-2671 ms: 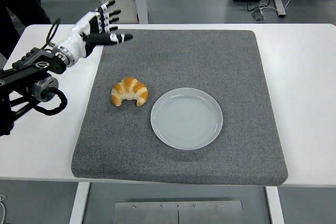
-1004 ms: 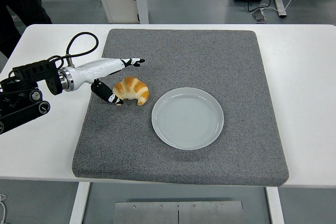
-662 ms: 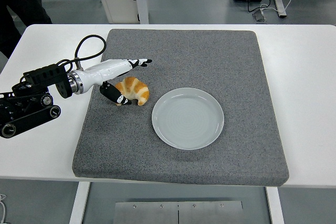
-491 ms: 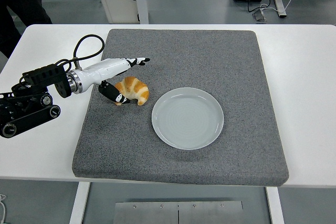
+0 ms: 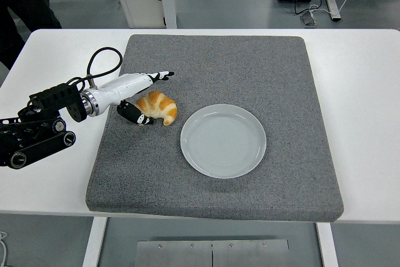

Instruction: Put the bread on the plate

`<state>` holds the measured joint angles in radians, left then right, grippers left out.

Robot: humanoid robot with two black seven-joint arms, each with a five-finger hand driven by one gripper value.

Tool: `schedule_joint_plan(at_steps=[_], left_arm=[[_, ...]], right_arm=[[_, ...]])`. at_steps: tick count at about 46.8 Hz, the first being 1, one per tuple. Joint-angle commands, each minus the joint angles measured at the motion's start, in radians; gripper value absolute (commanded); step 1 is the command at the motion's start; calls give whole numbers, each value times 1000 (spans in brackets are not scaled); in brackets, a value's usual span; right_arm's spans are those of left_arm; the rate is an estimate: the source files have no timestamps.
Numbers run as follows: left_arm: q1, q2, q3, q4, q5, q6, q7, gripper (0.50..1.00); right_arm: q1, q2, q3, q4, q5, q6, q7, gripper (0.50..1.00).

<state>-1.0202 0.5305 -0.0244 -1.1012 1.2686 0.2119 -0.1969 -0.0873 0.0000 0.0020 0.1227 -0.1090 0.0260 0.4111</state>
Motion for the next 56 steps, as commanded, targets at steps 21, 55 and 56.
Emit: schedule_joint_plan(at_steps=[21,55,56], left_arm=[[11,-18,1,1,0,0,-15,714],[-66,-9,35,-2,-69,-6,-16,621],[-70,-7,37,-2,-74,-6,-16,621]], right_arm=[[0,0,0,0,0,0,0,1000],[0,0,1,0,0,0,0,1000],[0,0,0,0,0,2,0,1000]])
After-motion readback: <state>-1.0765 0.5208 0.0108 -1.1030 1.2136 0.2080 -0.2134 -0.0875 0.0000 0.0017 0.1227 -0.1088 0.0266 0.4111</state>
